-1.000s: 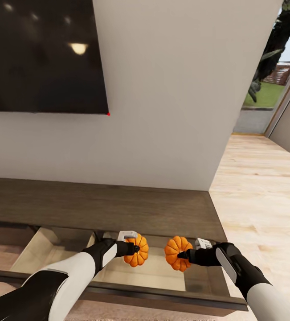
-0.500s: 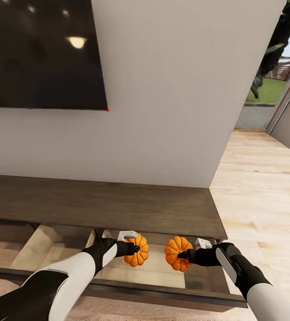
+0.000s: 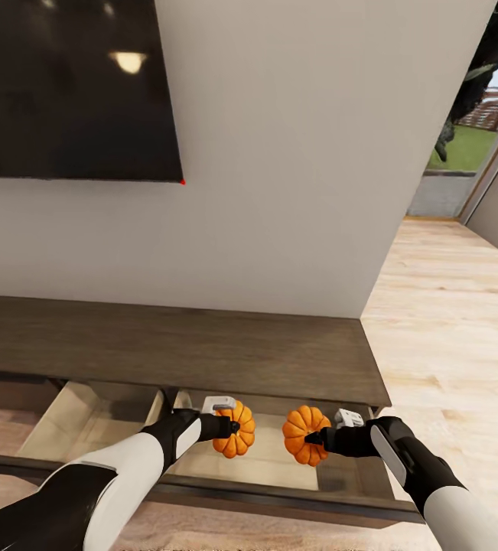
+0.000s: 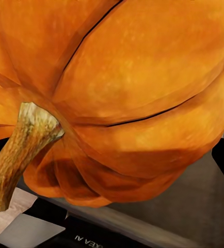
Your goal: Place each of the two pumpkins and all three candles from the living room inside a cabinet in the living room (use any cabinet), then make sure every cabinet is closed, and position the cauldron so it is next to a table in the living room.
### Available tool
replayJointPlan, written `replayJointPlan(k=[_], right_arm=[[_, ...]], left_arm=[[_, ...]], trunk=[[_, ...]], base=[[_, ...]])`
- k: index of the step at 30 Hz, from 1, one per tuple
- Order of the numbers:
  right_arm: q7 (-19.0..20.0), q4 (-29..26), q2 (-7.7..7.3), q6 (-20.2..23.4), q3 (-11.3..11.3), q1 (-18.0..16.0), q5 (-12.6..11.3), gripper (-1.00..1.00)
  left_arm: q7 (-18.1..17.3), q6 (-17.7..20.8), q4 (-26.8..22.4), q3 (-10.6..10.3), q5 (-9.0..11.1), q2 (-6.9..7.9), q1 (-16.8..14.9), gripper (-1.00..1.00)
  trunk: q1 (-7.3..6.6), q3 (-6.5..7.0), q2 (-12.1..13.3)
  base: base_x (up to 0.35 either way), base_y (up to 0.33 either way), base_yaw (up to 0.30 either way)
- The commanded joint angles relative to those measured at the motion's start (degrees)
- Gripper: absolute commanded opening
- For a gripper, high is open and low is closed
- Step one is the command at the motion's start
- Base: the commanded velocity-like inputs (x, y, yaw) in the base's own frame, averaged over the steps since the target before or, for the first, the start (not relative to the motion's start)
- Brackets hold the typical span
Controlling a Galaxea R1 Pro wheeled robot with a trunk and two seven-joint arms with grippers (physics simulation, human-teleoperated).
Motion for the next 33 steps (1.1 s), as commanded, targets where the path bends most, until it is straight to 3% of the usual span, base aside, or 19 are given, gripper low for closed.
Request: replayJointPlan(k=[1, 28, 33], right_arm=[[-0.1, -0.1, -0.06, 0.2, 0.2, 0.0, -0.1, -1.0], [-0.1, -0.1, -0.06, 0.2, 0.2, 0.0, 0.0, -1.0], [-0.1, -0.1, -0.06, 0.2, 0.1, 0.0, 0.0, -1.0]], left_arm=[[0.0, 0.3, -0.1, -0.4, 0.6, 0.0, 0.0, -1.0], [0.0, 0.3, -0.1, -0.4, 0.6, 0.0, 0.0, -1.0], [0.0, 0.3, -0.1, -0.4, 0.6, 0.0, 0.0, -1.0]], trunk=[[-0.01, -0.14, 0.0], [-0.01, -2.62, 0.0], [-0.01, -3.08, 0.0]], base=[[0.0, 0.0, 0.0], [0.0, 0.0, 0.0], [0.184, 0.0, 0.0]])
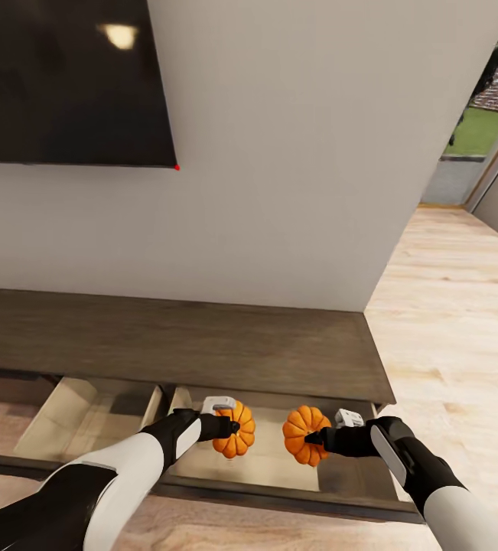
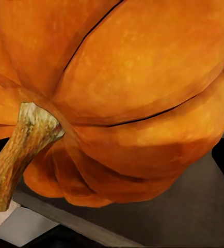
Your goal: Place each of the two pumpkins and all three candles from the living room inside a cabinet in the living room (use any cabinet), then make sure every cabinet is closed, and position the cauldron so it is next to a table in the living room.
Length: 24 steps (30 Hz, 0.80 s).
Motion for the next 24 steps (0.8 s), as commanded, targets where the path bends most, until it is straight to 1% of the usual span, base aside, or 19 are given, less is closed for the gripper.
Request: replayJointPlan(k=[1, 5, 24], right_arm=[[0.0, -0.1, -0.06, 0.2, 0.2, 0.0, 0.0, -1.0], [0.0, -0.1, -0.07, 0.2, 0.1, 0.0, 0.0, -1.0], [0.0, 0.3, -0.12, 0.1, 0.1, 0.0, -0.1, -1.0]], left_arm=[[0.0, 0.3, -0.1, -0.4, 0.6, 0.0, 0.0, -1.0], [0.0, 0.3, 0.0, -0.4, 0.6, 0.0, 0.0, -1.0], [0.0, 0.3, 0.0, -0.4, 0.6, 0.0, 0.0, -1.0]], trunk=[[0.02, -0.14, 0.0], [0.02, -0.5, 0.0], [0.02, -2.25, 0.0]], base=[[0.145, 0.0, 0.0], [0.052, 0.0, 0.0], [0.001, 0.0, 0.0]])
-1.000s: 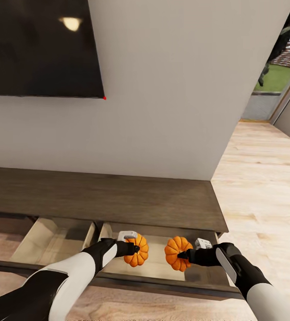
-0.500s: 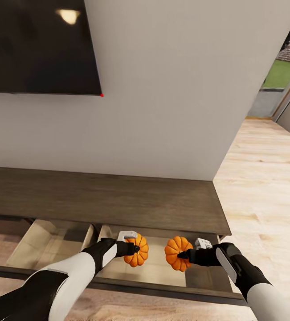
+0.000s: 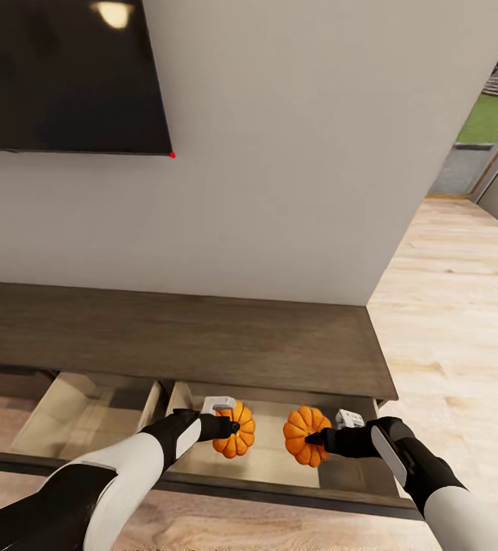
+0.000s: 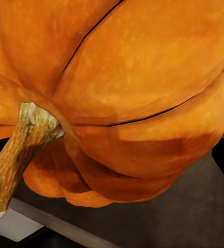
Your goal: Place each of the two pumpkins and all three candles from the living room inside a cabinet in the living room (use any cabinet), then make sure every cabinet is closed, and position the cauldron so it is next to a table in the living room.
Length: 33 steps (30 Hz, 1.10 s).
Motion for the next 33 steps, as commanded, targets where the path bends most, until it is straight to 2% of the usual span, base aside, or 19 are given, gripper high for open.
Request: replayJointPlan(k=[1, 3, 9, 11, 12, 15, 25, 31, 33], right_arm=[[-0.1, -0.1, -0.05, 0.1, 0.2, 0.0, 0.0, -1.0], [-0.1, -0.1, -0.03, 0.0, 0.2, 0.0, 0.0, -1.0], [-0.1, 0.1, -0.01, -2.6, 0.4, 0.0, 0.0, -1.0], [-0.1, 1.8, -0.03, -4.2, 0.3, 0.0, 0.0, -1.0], [-0.1, 4.6, -0.15, -6.3, 0.2, 0.0, 0.0, -1.0], [-0.1, 6.7, -0.24, -8.0, 0.1, -0.1, 0.0, -1.0], [-0.1, 7.4, -0.27, -8.5, 0.1, -0.1, 0.1, -1.0], [-0.1, 7.4, -0.27, -8.5, 0.1, -0.1, 0.1, -1.0], [-0.1, 7.4, -0.27, -8.5, 0.1, -0.1, 0.1, -1.0]], left_arm=[[0.0, 0.3, -0.1, -0.4, 0.6, 0.0, 0.0, -1.0], [-0.1, 0.3, -0.1, -0.4, 0.6, 0.0, 0.0, -1.0], [0.0, 0.4, -0.1, -0.4, 0.6, 0.0, 0.0, -1.0], [0.0, 0.4, -0.1, -0.4, 0.6, 0.0, 0.0, -1.0], [0.0, 0.4, -0.1, -0.4, 0.6, 0.0, 0.0, -1.0], [0.0, 0.4, -0.1, -0.4, 0.6, 0.0, 0.0, -1.0], [0.0, 0.3, -0.1, -0.4, 0.6, 0.0, 0.0, -1.0], [0.0, 0.3, -0.1, -0.4, 0.6, 0.0, 0.0, -1.0], [0.0, 0.3, -0.1, -0.4, 0.6, 0.0, 0.0, -1.0]], trunk=[[-0.01, -0.13, 0.0], [-0.01, -0.31, 0.0], [1.31, -1.51, -2.4], [1.75, -1.88, -3.2], [1.97, -2.06, -3.6], [2.63, -2.6, -4.8], [4.82, -4.39, -8.8], [4.82, -4.39, -8.8], [5.26, -4.75, -9.6]], base=[[0.0, 0.0, 0.0], [0.0, 0.0, 0.0], [0.0, 0.0, 0.0], [0.0, 0.0, 0.0], [0.0, 0.0, 0.0], [0.0, 0.0, 0.0], [0.0, 0.0, 0.0], [0.0, 0.0, 0.0], [0.0, 0.0, 0.0]])
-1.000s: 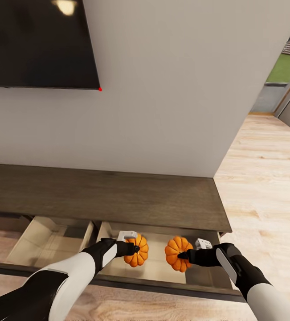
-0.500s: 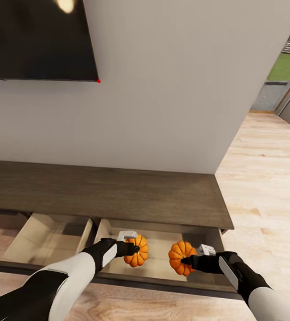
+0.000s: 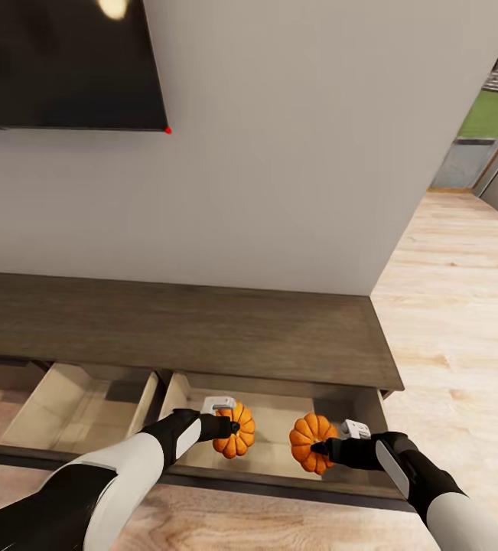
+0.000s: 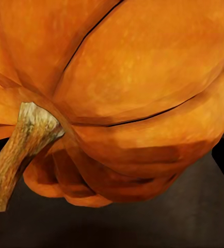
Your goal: Place each of the two pumpkins and all three candles from the living room inside a cabinet in the living room (use any cabinet), then make sure every cabinet is closed, and position the cauldron so it is next to a table in the living room.
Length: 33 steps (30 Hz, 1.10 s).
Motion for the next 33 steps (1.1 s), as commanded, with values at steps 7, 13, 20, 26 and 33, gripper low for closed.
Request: replayJointPlan(k=[7, 13, 20, 26, 33], right_arm=[[-0.1, -0.1, -0.07, 0.2, 0.3, 0.0, -0.3, -1.0], [-0.1, -0.1, -0.07, 0.1, 0.3, 0.0, -0.4, -1.0], [-0.1, -0.1, -0.07, 0.1, 0.3, 0.0, -0.4, -1.0], [-0.1, -0.1, -0.07, 0.1, 0.3, 0.0, -0.4, -1.0], [-0.1, -0.1, -0.07, 0.2, 0.3, 0.0, -0.4, -1.0]], left_arm=[[0.0, 0.3, -0.1, -0.4, 0.6, 0.0, 0.0, -1.0], [0.0, 0.4, -0.1, -0.4, 0.6, 0.0, 0.0, -1.0], [0.0, 0.3, -0.1, -0.4, 0.6, 0.0, 0.0, -1.0], [0.0, 0.3, -0.1, -0.4, 0.6, 0.0, 0.0, -1.0], [0.0, 0.3, -0.1, -0.4, 0.6, 0.0, 0.0, -1.0]], trunk=[[1.53, -1.3, -2.8], [1.97, -1.66, -3.6], [1.97, -1.66, -3.6], [1.97, -1.66, -3.6], [2.19, -1.84, -4.0]], base=[[0.0, 0.0, 0.0], [0.001, 0.0, 0.0], [0.177, 0.0, 0.0], [0.016, 0.0, 0.0], [0.0, 0.0, 0.0]])
